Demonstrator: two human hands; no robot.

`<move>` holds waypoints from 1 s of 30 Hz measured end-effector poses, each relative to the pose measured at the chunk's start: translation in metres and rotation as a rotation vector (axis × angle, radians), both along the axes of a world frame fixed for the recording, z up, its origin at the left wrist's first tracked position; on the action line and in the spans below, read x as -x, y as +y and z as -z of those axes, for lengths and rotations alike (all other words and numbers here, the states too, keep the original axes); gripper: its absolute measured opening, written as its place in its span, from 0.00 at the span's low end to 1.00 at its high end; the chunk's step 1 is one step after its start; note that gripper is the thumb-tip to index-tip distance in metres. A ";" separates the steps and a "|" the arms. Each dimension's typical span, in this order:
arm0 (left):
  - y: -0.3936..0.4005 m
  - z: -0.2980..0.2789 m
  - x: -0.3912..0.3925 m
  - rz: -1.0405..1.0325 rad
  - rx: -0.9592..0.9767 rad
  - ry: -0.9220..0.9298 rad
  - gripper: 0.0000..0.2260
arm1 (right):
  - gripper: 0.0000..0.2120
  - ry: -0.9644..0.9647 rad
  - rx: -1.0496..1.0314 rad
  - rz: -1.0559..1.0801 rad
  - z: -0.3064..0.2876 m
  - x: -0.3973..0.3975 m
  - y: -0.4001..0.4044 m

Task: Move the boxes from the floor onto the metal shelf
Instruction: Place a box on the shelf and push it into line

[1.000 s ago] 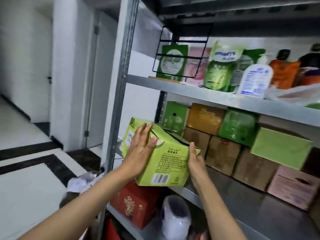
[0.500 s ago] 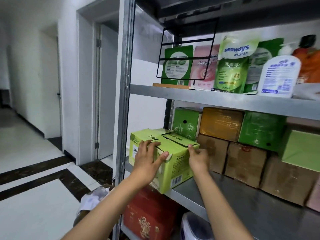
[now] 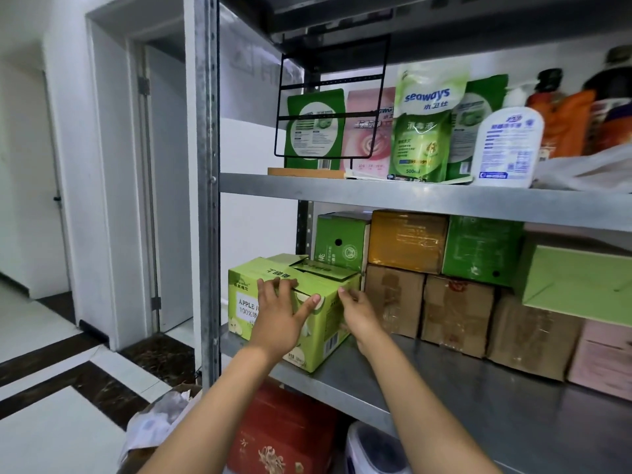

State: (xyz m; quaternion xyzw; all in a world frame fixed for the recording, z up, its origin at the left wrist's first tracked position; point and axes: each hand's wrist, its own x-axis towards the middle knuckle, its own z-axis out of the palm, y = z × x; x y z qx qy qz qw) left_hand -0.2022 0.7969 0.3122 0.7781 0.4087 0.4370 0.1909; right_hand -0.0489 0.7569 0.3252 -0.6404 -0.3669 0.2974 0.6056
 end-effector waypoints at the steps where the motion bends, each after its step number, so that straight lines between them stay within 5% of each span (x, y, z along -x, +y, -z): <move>1: -0.001 -0.001 -0.004 -0.004 -0.002 -0.002 0.30 | 0.23 -0.002 0.003 0.008 0.002 0.000 0.003; 9: -0.009 -0.004 -0.017 -0.037 -0.029 0.000 0.29 | 0.24 -0.003 -0.004 0.025 0.011 -0.005 0.010; 16: -0.026 -0.021 -0.013 -0.210 -0.081 0.392 0.32 | 0.21 -0.670 0.138 0.108 0.016 -0.007 -0.019; 21: -0.050 -0.024 -0.025 -0.028 -0.488 0.443 0.25 | 0.25 -1.203 0.211 0.117 0.013 -0.030 -0.069; 30: -0.131 0.018 -0.108 0.327 -0.642 0.471 0.31 | 0.26 -1.389 0.341 0.305 0.045 -0.080 -0.218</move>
